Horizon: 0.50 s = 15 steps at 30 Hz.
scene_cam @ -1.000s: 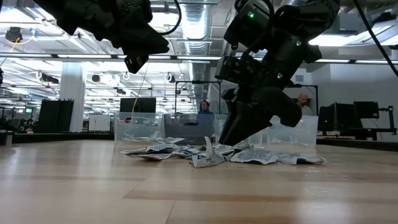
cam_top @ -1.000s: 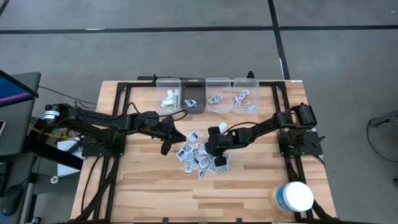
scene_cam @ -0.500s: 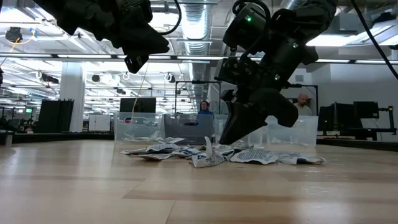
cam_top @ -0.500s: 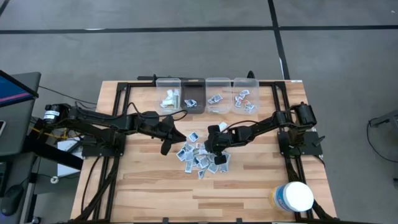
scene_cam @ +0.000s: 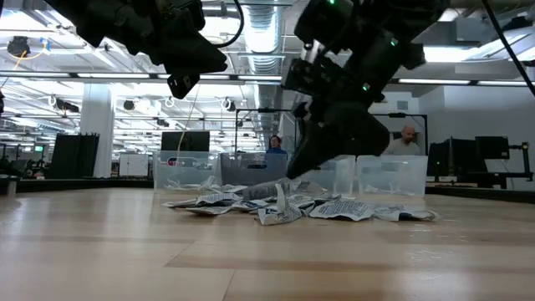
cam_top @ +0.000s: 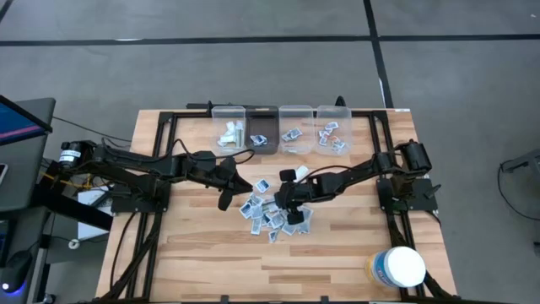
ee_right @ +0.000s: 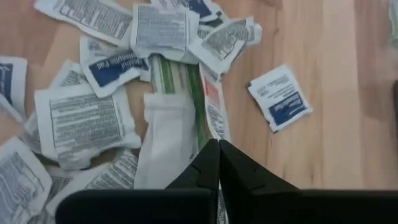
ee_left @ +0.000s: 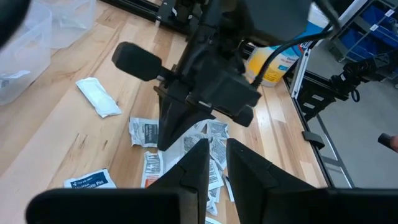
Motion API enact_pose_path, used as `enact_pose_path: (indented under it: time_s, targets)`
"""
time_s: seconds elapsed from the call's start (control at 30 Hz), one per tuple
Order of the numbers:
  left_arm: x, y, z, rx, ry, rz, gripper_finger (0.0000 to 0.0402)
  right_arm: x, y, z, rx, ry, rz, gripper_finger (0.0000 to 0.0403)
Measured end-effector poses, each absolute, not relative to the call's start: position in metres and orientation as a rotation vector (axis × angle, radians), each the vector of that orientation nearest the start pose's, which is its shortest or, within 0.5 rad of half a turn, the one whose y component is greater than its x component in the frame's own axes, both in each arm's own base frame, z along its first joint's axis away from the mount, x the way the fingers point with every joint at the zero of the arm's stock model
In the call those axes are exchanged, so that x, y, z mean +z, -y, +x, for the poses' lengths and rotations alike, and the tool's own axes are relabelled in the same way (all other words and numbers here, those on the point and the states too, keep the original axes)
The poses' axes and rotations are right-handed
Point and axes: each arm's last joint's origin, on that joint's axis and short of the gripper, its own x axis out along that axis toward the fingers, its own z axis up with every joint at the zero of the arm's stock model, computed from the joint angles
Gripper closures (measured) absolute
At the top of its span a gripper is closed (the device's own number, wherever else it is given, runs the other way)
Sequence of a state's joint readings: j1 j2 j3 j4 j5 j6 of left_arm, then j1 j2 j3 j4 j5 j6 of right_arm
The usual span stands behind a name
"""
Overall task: Pick & Place First Aid Supplies
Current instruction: Put the ointment pack into the right transparent bin
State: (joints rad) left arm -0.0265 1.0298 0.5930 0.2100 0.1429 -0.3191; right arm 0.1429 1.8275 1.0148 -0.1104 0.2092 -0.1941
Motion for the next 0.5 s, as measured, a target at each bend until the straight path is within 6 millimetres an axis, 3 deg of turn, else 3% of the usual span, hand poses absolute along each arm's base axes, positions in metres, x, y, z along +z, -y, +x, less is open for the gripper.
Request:
enact_pose_path:
  time_s: [0.5]
  targets:
    - [0.259,0.01,0.225,-0.132,-0.252,-0.323,0.0346,0.193,-0.034,0.381,-0.002,-0.883,-0.406,0.0403]
